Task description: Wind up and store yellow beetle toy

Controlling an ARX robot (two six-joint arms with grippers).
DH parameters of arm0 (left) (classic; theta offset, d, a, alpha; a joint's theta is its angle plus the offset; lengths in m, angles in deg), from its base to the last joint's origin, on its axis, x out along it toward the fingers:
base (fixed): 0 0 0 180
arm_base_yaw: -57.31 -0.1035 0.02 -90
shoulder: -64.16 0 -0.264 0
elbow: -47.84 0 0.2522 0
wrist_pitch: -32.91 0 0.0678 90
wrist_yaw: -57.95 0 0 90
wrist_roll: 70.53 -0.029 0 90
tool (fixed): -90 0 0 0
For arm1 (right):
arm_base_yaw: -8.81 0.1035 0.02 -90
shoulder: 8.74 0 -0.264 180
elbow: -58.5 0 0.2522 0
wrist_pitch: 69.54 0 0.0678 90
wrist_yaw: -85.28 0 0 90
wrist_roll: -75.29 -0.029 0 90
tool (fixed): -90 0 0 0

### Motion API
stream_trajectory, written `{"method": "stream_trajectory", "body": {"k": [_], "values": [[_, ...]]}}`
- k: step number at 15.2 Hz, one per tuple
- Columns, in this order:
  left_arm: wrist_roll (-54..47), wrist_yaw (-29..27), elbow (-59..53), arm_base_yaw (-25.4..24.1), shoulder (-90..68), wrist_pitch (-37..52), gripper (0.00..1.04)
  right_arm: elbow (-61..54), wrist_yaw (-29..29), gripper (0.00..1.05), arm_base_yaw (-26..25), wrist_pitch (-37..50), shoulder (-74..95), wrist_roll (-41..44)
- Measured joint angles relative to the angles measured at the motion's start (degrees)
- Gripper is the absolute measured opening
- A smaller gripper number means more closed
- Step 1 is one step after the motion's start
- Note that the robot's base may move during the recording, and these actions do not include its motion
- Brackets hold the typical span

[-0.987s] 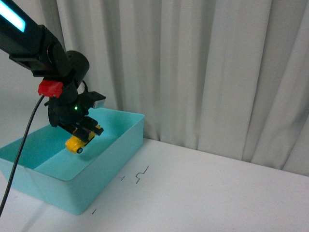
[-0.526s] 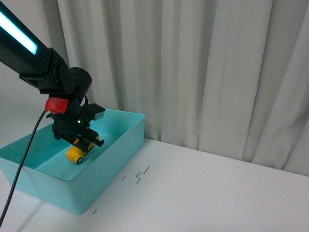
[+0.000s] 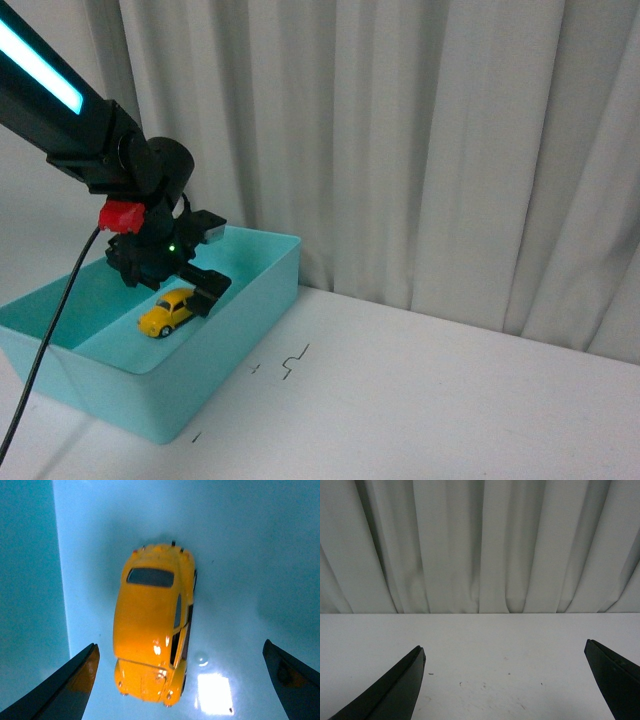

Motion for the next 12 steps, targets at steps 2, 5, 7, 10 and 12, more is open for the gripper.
{"method": "stream_trajectory", "body": {"k": [2, 5, 7, 10, 12], "values": [[-0.5, 6.3, -3.2, -0.5, 5.3, 2.8, 0.98, 0.0, 0.0, 0.98, 0.0, 0.0, 0.0, 0.0], [-0.7, 13.7, -5.5, -0.2, 15.8, 6.8, 0.98, 0.0, 0.0, 0.98, 0.0, 0.0, 0.0, 0.0], [4.1, 19.3, -11.6, 0.6, 27.1, 12.3, 0.98, 0.0, 0.0, 0.98, 0.0, 0.0, 0.0, 0.0], [8.2, 21.1, -17.7, 1.9, 38.4, 17.1, 0.98, 0.0, 0.0, 0.98, 0.0, 0.0, 0.0, 0.0], [10.2, 21.7, -22.5, 2.8, 42.7, 22.6, 0.96, 0.0, 0.0, 0.98, 0.0, 0.0, 0.0, 0.0]]}}
